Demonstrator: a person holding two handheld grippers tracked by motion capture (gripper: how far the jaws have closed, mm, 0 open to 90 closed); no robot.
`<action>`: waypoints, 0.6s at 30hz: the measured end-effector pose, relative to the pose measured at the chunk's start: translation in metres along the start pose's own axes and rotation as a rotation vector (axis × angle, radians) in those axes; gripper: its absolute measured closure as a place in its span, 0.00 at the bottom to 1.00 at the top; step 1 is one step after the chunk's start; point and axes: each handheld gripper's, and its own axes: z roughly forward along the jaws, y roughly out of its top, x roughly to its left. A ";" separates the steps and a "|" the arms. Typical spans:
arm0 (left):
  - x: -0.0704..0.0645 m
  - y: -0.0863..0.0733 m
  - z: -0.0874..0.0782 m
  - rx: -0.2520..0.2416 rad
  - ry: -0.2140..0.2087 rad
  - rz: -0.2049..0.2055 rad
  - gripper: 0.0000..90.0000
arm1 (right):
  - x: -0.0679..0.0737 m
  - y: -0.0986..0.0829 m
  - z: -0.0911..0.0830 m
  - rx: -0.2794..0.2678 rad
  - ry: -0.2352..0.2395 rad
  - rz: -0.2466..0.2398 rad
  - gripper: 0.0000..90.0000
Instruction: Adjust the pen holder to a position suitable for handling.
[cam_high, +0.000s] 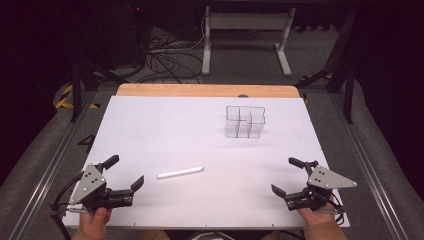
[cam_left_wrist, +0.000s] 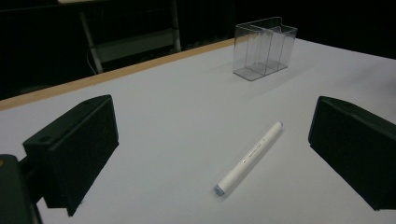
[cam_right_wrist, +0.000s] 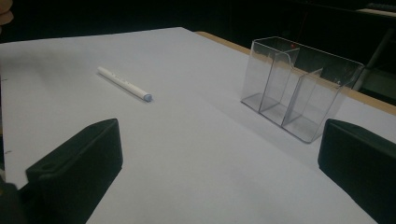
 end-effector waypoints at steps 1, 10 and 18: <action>0.000 0.000 0.000 0.002 -0.004 -0.001 0.03 | 0.000 0.000 0.000 -0.002 -0.003 -0.007 0.01; 0.000 0.000 -0.002 -0.008 -0.004 0.001 0.03 | 0.001 0.002 -0.002 -0.001 -0.005 0.002 0.03; 0.000 0.000 -0.002 -0.008 0.000 -0.001 0.03 | 0.002 0.004 -0.001 0.007 -0.006 -0.010 0.04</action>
